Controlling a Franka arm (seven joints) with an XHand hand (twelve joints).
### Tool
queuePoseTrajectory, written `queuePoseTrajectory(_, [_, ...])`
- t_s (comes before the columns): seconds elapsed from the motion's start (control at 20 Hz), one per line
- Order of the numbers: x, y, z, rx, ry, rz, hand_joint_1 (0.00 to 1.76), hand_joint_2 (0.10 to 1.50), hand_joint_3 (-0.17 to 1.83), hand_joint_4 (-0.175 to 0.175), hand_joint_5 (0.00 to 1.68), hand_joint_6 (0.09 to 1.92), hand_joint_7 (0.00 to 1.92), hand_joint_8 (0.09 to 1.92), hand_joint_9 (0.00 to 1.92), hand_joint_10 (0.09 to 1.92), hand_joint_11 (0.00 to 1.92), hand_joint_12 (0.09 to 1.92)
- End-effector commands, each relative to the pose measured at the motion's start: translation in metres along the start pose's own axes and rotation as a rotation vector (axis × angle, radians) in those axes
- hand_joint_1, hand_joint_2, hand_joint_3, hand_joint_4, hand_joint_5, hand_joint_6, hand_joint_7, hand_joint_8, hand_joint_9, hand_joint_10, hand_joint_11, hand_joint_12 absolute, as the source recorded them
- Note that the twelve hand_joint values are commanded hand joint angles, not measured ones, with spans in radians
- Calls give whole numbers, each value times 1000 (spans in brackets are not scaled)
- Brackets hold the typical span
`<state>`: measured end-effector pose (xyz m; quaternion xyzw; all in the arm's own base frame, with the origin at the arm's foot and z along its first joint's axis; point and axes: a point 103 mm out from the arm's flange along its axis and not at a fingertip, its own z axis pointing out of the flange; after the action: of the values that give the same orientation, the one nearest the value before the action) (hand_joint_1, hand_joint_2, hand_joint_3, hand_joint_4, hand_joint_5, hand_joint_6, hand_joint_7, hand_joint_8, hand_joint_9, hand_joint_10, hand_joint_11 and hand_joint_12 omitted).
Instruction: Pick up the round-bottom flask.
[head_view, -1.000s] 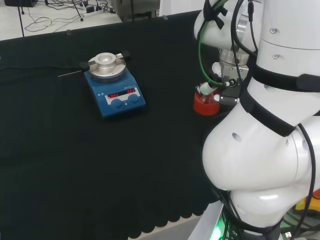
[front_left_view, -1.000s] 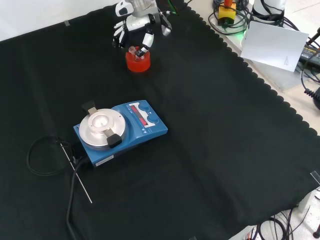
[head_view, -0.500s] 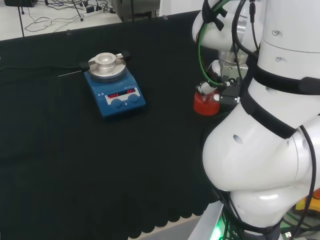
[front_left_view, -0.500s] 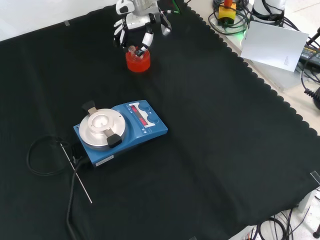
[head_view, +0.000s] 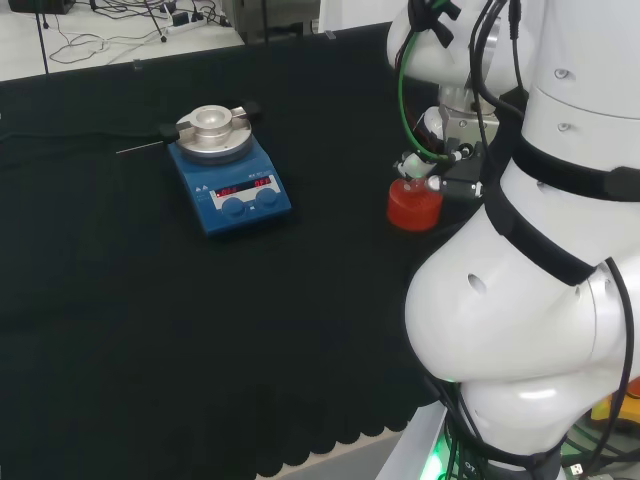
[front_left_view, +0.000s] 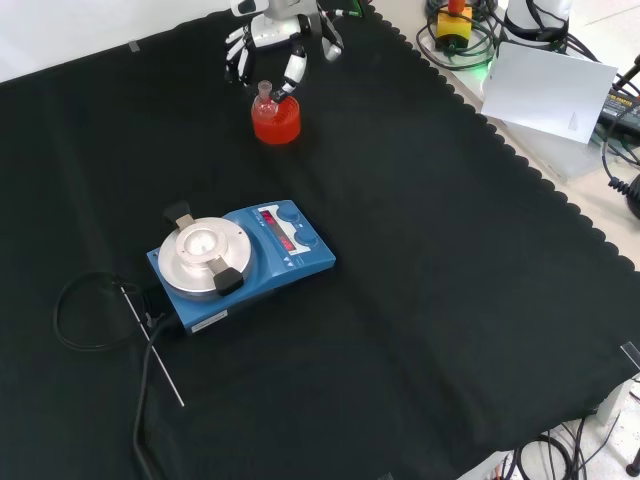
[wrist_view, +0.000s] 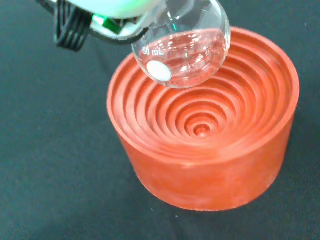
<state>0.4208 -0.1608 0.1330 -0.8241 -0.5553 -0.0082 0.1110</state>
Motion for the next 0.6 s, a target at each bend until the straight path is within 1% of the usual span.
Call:
queuePoseTrajectory(0.05, [13,-9,-24,-17,40,-16,1074,700,737,175,1101,1008,504,713,758,598,261,1372])
queuePoseTrajectory(0.4, [33,-12,-55,-18,37,-51,1073,700,740,175,1098,1014,507,715,762,597,259,1372])
queuePoseTrajectory(0.6, [48,-11,-75,-16,47,-65,1073,699,741,175,1098,1015,508,716,763,596,255,1373])
